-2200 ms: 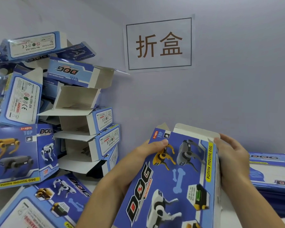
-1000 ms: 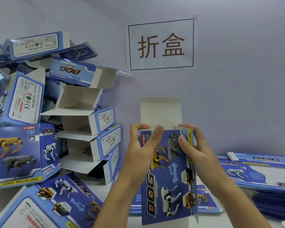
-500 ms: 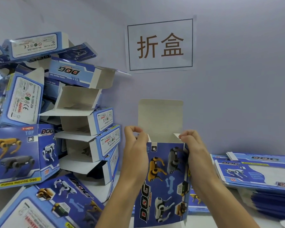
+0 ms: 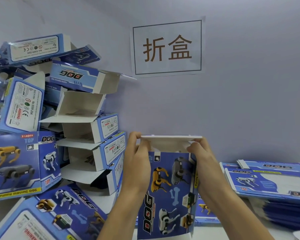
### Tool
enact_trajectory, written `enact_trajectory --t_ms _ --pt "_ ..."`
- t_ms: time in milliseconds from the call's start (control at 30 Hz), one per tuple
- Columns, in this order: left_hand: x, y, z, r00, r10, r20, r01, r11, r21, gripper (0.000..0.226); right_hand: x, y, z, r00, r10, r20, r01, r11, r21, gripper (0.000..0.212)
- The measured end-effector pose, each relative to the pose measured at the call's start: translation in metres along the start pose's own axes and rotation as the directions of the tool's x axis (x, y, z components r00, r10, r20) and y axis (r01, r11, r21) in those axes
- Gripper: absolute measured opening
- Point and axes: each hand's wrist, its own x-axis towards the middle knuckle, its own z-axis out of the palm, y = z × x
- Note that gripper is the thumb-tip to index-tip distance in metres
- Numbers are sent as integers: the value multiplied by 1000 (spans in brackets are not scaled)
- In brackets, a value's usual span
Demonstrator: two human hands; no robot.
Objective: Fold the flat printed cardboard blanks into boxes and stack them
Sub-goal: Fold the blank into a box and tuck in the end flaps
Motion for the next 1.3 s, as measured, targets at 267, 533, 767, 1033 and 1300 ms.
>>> enact_trajectory --t_ms 267,533,767,1033,1300 --pt "-7 -1 -2 996 -91 -13 88 981 -173 44 -2 -2 -10 997 22 80 -41 970 241 32" --pt "-2 -3 -2 998 50 40 -51 999 14 19 0 -1 -9 983 -24 183 2 993 119 39" --pt "-5 2 -1 994 39 103 -36 999 -38 25 -1 0 -6 986 -65 155 51 995 90 52" --pt "-4 1 -1 991 91 101 -91 996 0 35 -2 -1 -4 988 -80 134 65 991 114 61" --pt "-4 2 0 993 83 90 -81 996 -25 37 -3 0 -1 989 -88 120 75 991 109 60"
